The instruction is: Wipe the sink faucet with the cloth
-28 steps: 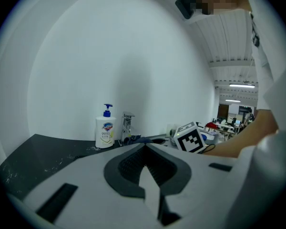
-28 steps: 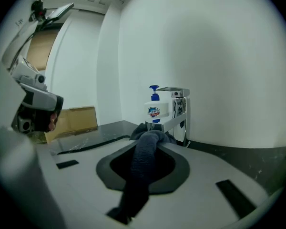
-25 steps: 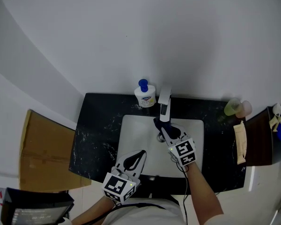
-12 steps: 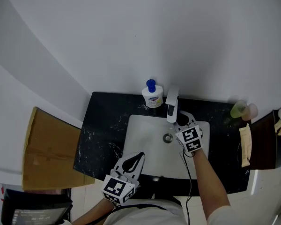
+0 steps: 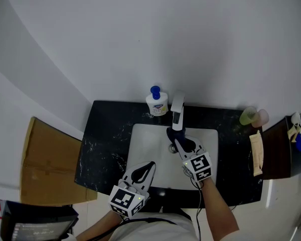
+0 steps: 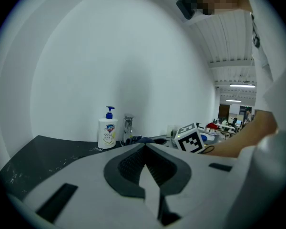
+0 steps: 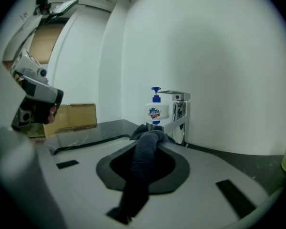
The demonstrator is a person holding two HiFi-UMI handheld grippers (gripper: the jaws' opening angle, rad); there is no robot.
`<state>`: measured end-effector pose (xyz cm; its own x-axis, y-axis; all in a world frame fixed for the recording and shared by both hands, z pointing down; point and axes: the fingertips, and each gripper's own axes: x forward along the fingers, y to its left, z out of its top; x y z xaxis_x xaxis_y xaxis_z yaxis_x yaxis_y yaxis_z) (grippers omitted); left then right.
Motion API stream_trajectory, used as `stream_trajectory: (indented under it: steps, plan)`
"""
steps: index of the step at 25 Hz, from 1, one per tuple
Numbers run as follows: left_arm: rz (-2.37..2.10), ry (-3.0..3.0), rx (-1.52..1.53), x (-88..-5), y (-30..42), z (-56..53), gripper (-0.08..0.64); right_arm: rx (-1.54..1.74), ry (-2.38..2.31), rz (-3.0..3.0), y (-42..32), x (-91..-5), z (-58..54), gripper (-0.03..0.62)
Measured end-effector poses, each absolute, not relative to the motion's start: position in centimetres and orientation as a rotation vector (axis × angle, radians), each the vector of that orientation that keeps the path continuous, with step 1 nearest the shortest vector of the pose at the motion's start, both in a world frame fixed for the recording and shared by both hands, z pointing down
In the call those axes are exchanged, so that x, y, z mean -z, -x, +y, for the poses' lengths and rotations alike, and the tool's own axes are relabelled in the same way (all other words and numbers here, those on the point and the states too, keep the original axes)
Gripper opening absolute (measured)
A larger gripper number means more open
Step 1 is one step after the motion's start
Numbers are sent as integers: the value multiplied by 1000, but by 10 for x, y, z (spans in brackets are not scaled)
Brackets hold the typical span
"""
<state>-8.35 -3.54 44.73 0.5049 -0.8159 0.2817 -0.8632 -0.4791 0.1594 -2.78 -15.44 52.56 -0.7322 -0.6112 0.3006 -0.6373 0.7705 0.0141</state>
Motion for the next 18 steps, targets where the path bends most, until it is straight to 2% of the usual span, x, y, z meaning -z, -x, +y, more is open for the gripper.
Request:
stream_trajectory:
  steps: [18]
  plan:
    - [-1376, -2572, -103, -415, 75, -18, 2, -127, -1291, -2731, -48, -417, -27, 54]
